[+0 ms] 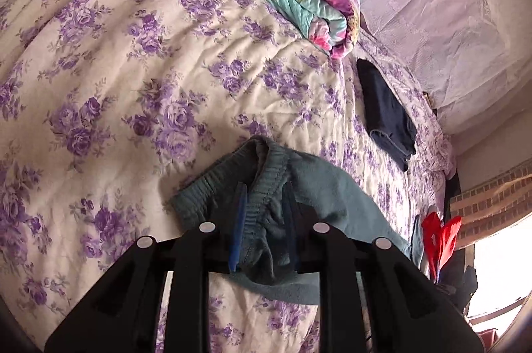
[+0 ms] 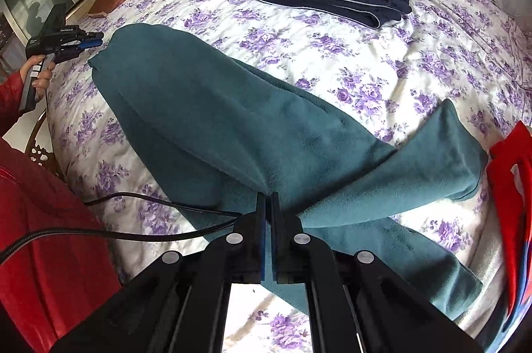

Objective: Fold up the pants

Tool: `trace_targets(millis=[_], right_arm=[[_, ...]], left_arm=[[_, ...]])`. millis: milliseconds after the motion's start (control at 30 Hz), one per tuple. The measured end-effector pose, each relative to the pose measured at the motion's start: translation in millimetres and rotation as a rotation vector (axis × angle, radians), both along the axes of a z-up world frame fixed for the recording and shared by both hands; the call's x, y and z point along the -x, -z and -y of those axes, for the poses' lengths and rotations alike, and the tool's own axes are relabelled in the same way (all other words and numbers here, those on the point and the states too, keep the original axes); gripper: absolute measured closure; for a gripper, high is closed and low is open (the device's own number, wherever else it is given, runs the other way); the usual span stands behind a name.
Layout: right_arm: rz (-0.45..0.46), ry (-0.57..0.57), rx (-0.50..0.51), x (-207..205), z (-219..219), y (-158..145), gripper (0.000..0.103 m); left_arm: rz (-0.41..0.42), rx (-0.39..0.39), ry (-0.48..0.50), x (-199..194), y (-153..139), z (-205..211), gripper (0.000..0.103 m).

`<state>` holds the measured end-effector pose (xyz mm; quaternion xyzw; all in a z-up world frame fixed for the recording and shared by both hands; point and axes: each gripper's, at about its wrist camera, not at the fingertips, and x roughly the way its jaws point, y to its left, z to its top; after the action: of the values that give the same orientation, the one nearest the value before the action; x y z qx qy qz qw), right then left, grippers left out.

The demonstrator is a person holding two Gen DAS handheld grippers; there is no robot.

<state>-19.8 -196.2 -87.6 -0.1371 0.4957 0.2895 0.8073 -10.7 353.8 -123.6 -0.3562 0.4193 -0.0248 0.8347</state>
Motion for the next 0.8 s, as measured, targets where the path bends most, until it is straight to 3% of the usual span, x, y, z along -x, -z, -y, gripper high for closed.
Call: trace_targets(millis=[67, 100, 133, 167, 200, 433, 567, 633, 667, 700, 800], right_arm=[[-0.004, -0.004, 0.004, 3.8, -0.2, -0.3, 0.100], [-0.009, -0.003, 0.006, 5.9, 0.3, 0.6, 0.100], [-0.017, -0.001, 0.004, 7.6, 0.5, 1.8, 0.102], [-0.027, 0.001, 0.002, 9.8, 0.7, 3.7, 0.102], [-0.036, 0.002, 0.003, 12.2, 0.5, 5.9, 0.102], [-0.068, 0.030, 0.008, 24.1, -0.3, 19.6, 0.102], [-0.008, 0.013, 0.023, 25.4, -7.2, 10.6, 0.101], [0.004, 0.008, 0.022, 22.8, -9.9, 9.2, 0.101], [0.004, 0.008, 0.024, 20.4, -11.1, 10.1, 0.101], [0.004, 0.007, 0.027, 18.5, -12.9, 11.3, 0.101], [0.009, -0.005, 0.024, 15.6, -18.4, 13.2, 0.101]], left_arm=[[-0.014, 0.035, 0.009, -0.2, -0.5, -2.7, 0.084], [-0.034, 0.046, 0.015, -0.4, 0.3, -2.4, 0.077], [-0.062, 0.056, 0.020, 1.3, 2.1, -0.8, 0.068], [-0.082, 0.060, 0.017, 4.7, 3.2, 0.6, 0.049], [-0.095, 0.063, 0.012, 9.2, 3.9, 3.6, 0.043], [-0.129, 0.124, -0.007, 15.2, 20.3, 14.0, 0.040], [-0.162, 0.128, 0.009, 6.0, 25.4, 21.3, 0.040], [-0.155, 0.122, 0.007, 5.2, 26.0, 22.3, 0.048], [-0.142, 0.122, 0.004, 4.8, 25.9, 21.0, 0.075], [-0.137, 0.127, 0.002, 3.6, 26.2, 18.9, 0.095], [-0.084, 0.132, -0.051, 6.2, 15.6, 5.0, 0.095]])
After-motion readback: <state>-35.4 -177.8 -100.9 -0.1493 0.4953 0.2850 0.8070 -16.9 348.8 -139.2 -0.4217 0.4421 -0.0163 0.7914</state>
